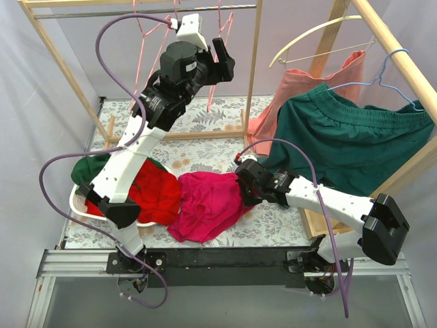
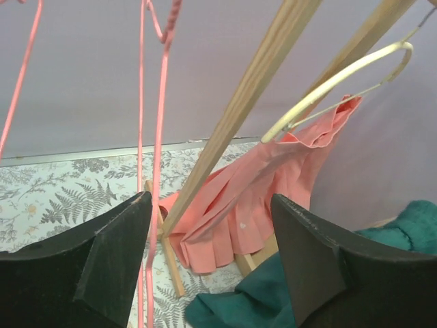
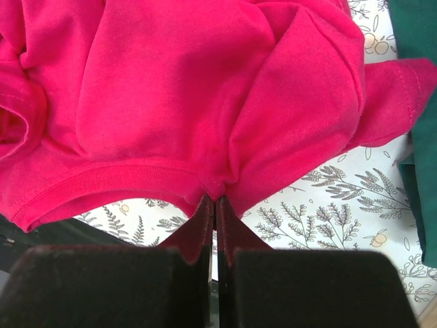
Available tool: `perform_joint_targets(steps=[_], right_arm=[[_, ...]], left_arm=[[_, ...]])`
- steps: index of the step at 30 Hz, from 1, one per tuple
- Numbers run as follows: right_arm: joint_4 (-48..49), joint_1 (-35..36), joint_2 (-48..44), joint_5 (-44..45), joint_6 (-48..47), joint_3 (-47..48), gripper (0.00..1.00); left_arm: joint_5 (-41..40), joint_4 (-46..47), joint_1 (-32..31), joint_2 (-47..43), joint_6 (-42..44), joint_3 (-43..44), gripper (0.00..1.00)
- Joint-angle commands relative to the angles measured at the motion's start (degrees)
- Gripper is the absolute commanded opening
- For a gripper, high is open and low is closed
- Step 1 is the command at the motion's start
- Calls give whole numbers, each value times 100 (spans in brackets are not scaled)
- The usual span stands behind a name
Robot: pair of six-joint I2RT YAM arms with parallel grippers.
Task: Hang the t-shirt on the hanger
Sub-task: Pick up the hanger from the clothesline.
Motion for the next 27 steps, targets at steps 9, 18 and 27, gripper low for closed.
perform_joint_targets(steps=[9,18,27], right_arm=[[118,-37,-40,-173,-252,225,1],[144,-37,-66,-208,-410,322,1],[241,-55,-145,-322,-542,216,1]], left_arm=[[372,173,446,186,332,116,53],[284,155,446,283,577,-149,40],[-110,23,279,160,842,-527,34]])
